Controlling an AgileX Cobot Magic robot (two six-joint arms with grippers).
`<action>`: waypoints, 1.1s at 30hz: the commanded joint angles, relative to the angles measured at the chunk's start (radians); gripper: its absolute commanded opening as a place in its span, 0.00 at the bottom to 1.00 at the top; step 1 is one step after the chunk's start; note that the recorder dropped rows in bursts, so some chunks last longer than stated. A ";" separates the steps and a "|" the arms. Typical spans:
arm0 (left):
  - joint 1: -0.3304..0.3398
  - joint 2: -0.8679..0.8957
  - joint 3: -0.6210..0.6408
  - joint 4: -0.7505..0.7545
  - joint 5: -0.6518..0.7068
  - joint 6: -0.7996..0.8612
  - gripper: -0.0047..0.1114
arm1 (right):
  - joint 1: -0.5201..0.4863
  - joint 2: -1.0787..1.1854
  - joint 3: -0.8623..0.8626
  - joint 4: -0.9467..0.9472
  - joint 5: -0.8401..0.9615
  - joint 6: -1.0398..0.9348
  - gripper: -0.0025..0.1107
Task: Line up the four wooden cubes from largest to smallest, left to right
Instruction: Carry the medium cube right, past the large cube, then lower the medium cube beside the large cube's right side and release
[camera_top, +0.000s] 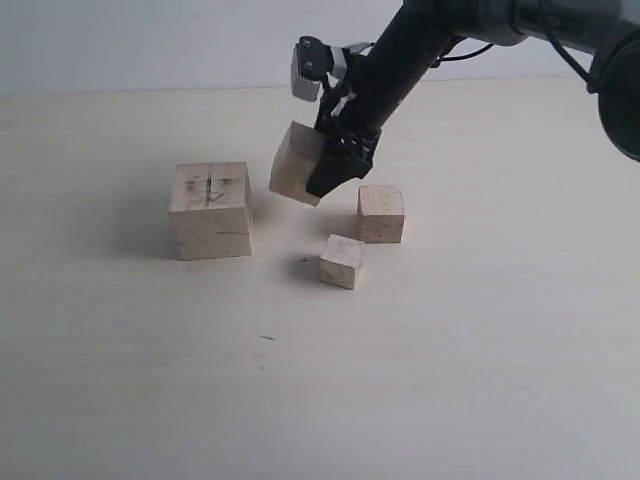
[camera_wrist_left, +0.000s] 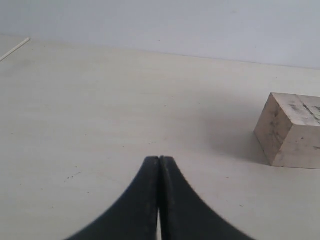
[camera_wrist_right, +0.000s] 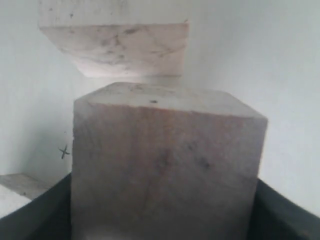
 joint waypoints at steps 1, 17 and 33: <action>-0.005 -0.006 0.002 0.002 -0.011 0.000 0.04 | 0.035 0.021 -0.003 -0.053 0.010 -0.014 0.02; -0.005 -0.006 0.002 0.002 -0.011 0.000 0.04 | 0.085 0.026 -0.003 -0.078 -0.010 0.100 0.06; -0.005 -0.006 0.002 0.002 -0.011 0.000 0.04 | 0.085 0.026 -0.003 -0.076 -0.010 0.115 0.69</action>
